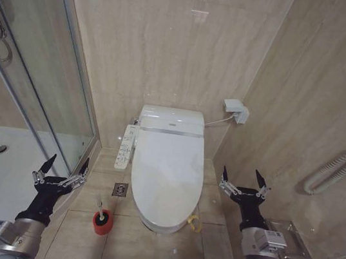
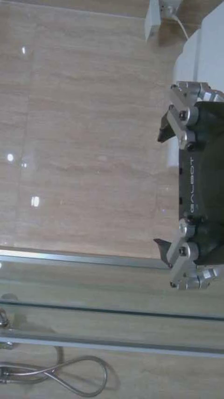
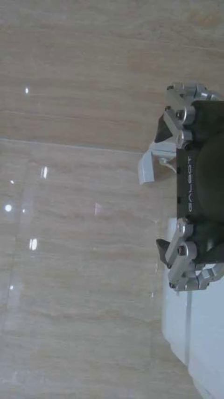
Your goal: Open the toilet lid, clean the toilet bowl with a toilet brush, close the toilet lid, and flush.
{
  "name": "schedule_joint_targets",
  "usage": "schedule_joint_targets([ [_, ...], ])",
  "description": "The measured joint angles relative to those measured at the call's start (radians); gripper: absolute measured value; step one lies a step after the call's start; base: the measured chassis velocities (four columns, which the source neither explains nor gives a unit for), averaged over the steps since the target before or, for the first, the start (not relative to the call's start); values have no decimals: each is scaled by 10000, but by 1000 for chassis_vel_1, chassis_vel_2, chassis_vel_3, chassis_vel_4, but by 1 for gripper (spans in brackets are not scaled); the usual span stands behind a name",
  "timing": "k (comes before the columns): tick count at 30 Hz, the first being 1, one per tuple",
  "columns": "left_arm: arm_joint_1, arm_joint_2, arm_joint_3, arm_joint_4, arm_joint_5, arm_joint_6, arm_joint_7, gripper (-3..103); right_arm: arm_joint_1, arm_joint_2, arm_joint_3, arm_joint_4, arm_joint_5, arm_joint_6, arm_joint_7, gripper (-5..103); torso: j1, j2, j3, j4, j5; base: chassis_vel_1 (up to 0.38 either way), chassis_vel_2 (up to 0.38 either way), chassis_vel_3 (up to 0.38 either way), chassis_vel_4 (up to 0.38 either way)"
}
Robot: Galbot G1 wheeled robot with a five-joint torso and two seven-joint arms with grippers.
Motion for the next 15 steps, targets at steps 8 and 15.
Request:
schedule_joint_targets([
  [8, 4, 0, 0, 0, 0, 0, 0, 100, -4, 0, 0, 0, 0, 0, 0, 100, -11, 3, -4, 1, -1, 140, -137, -141, 141],
  [15, 5, -1, 0, -1, 0, 0, 0, 100, -10, 0, 0, 0, 0, 0, 0, 100, -17, 6, -7, -2, 2, 240, -265, -243, 230],
])
